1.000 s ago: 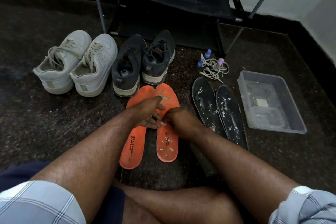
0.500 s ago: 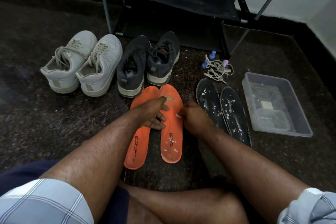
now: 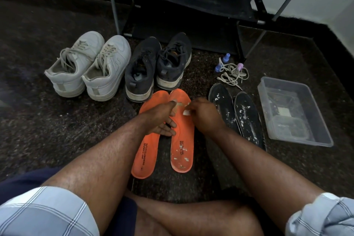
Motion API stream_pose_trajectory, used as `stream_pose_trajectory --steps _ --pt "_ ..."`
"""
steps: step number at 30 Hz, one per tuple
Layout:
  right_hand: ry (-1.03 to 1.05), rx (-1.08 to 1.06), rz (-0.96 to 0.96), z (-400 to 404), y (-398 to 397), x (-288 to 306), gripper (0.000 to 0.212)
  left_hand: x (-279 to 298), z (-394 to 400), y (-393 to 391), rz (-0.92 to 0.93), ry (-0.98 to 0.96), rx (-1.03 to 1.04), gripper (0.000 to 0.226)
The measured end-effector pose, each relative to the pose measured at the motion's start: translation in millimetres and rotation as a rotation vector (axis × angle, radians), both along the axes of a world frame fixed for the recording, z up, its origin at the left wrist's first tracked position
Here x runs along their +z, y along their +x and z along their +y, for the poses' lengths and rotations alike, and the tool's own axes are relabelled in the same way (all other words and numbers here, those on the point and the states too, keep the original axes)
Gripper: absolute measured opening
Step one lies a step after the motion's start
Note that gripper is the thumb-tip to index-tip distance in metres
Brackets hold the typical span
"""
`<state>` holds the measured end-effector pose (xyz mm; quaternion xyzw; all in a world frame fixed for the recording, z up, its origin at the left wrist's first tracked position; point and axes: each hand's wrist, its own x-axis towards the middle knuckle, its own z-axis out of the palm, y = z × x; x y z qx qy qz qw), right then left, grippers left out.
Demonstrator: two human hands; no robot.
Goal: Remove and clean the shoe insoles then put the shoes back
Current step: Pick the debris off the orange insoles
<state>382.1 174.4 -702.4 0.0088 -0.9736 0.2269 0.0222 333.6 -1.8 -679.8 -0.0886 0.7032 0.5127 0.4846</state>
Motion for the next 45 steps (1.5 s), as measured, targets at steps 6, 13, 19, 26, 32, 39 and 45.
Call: stream_pose_trajectory --steps 6,13,19,26,32,39,45 --pt "0.137 0.171 -0.11 -25 -17 -5 0.019 1 0 2 0.007 -0.002 0.005 0.057" --pt "0.255 0.125 -0.069 -36 -17 2 0.017 1 2 1 -0.012 -0.001 0.014 0.06" --pt "0.14 0.19 -0.322 -12 -6 32 0.017 5 1 4 -0.019 -0.002 0.027 0.066" --pt "0.037 0.061 -0.264 3 42 31 0.015 10 2 4 -0.007 0.002 -0.009 0.066" --pt "0.169 0.171 -0.25 -13 36 5 0.02 7 2 4 0.002 -0.001 -0.022 0.068" --pt "0.187 0.217 -0.3 -13 45 12 0.017 5 1 3 0.009 -0.014 -0.02 0.067" --pt "0.202 0.193 -0.328 -15 45 14 0.02 6 1 5 0.01 -0.014 -0.014 0.067"
